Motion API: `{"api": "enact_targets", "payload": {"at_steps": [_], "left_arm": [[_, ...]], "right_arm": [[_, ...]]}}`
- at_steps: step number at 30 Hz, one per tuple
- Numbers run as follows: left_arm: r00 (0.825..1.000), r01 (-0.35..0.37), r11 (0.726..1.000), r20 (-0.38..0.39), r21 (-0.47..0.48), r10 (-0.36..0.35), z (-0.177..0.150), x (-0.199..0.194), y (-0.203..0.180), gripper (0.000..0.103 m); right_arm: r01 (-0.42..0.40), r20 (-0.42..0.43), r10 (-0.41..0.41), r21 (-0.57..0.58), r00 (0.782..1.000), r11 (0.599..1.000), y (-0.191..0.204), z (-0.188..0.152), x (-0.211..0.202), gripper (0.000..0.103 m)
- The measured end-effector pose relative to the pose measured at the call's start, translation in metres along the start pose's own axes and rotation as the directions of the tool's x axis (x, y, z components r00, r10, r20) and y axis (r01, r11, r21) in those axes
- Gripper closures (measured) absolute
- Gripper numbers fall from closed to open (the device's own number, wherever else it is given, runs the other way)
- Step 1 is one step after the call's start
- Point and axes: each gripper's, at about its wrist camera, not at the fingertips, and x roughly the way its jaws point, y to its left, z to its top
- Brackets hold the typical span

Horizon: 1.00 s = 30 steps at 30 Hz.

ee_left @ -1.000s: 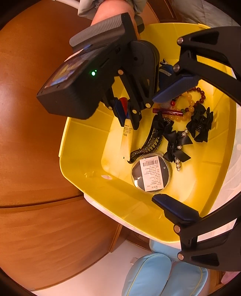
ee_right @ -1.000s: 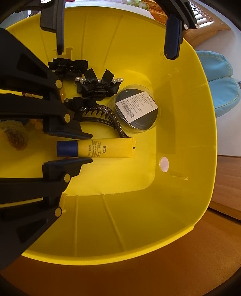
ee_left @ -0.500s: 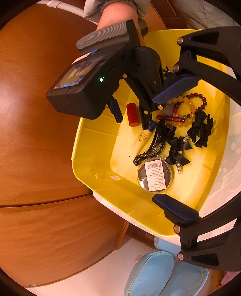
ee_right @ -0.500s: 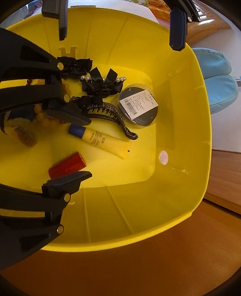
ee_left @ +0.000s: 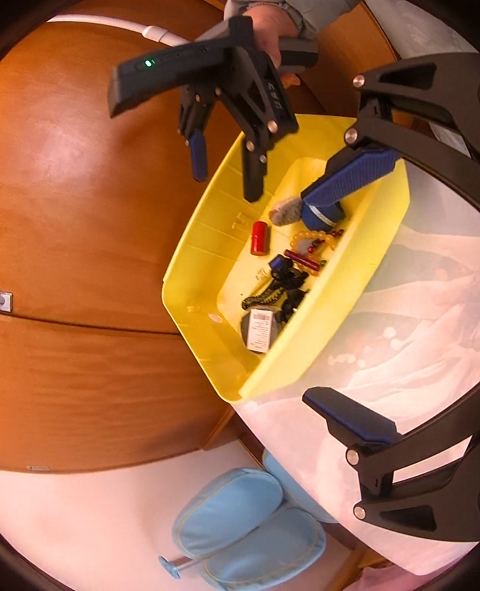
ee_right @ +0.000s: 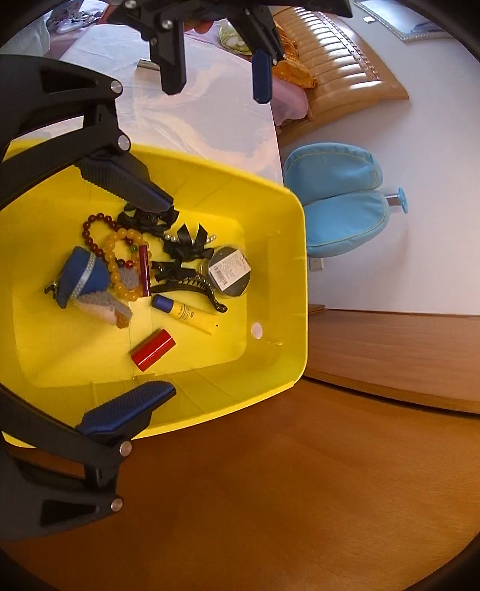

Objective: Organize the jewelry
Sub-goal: 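Move the right gripper back to the silver tube on the table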

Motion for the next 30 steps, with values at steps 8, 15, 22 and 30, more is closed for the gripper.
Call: {"api": "enact_targets", "payload": {"at_steps": [8,15,22,30], "left_arm": [[0.987,-0.160,0.981,-0.044,-0.112,0.156,-0.066,-0.056,0.003,0.007],[0.957,-0.282,0.943,-0.114,-0.178,0.265,-0.114,-0.106,0.011,0.007],[0.958,-0.286,0.929,-0.106,-0.237,0.267,-0.149,-0.130,0.050,0.007],[0.981,-0.171,0.964,-0.129,-0.206,0.147,-0.185,-0.119,0.112,0.007]], "right_arm": [[-0.109,0.081,0.121,-0.139,0.989,0.984,0.060,-0.010,-0.043,0.009],[-0.281,0.076,0.305,-0.226,0.949,0.933,0.130,-0.027,-0.046,0.009],[-0.308,-0.002,0.319,-0.267,0.948,0.913,0.195,-0.040,-0.031,0.008],[-0.271,-0.109,0.254,-0.195,0.961,0.943,0.260,-0.038,0.013,0.008]]}}
